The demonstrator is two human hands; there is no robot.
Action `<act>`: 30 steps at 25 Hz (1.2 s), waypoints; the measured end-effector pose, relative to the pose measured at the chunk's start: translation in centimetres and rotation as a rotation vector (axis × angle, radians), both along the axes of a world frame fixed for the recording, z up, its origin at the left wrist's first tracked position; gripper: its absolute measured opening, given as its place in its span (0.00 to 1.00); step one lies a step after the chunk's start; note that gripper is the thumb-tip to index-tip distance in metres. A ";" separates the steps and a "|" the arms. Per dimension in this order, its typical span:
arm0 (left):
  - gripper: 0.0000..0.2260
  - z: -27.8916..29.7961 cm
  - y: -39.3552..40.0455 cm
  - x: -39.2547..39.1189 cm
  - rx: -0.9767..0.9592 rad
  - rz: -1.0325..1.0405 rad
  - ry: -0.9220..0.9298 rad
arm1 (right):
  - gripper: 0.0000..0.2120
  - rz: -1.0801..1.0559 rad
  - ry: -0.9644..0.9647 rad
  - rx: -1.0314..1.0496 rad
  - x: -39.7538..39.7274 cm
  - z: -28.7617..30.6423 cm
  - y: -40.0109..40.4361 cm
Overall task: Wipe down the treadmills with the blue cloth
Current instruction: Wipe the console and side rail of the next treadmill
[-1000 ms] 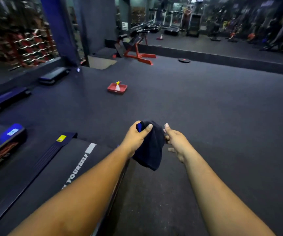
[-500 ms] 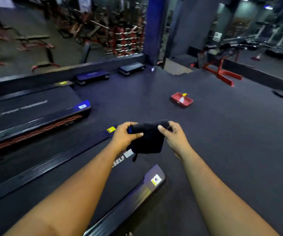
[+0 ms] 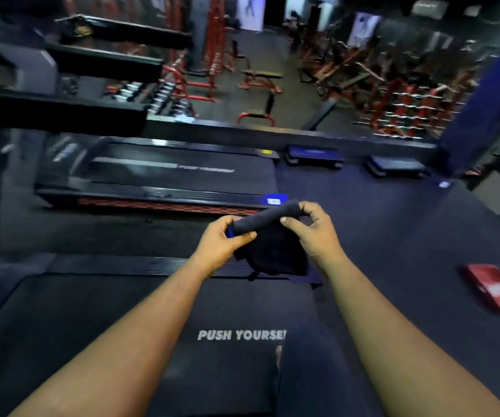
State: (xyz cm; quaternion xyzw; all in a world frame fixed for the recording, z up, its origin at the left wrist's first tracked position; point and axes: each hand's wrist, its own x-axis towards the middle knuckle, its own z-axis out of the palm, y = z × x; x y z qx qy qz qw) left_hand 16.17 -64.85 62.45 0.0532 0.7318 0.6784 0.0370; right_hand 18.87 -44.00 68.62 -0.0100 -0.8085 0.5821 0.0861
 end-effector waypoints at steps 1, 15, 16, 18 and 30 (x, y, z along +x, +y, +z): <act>0.10 -0.7 -0.9 -1.0 0.036 0.067 -0.014 | 0.11 0.052 0.020 -0.009 -2.5 -0.7 -0.7; 0.06 13.3 -7.6 4.3 0.177 1.197 -0.202 | 0.31 1.123 -0.465 -0.111 -16.9 6.9 -16.3; 0.06 14.1 -7.8 6.5 0.174 1.265 -0.210 | 0.34 1.255 -0.531 -0.053 -15.4 7.4 -17.7; 0.05 15.3 -7.9 10.0 0.119 1.344 -0.250 | 0.30 1.465 -0.557 0.061 -12.2 7.4 -19.7; 0.07 13.4 -16.2 27.9 -0.299 1.973 -0.437 | 0.21 1.436 -0.285 0.210 6.4 7.4 -37.1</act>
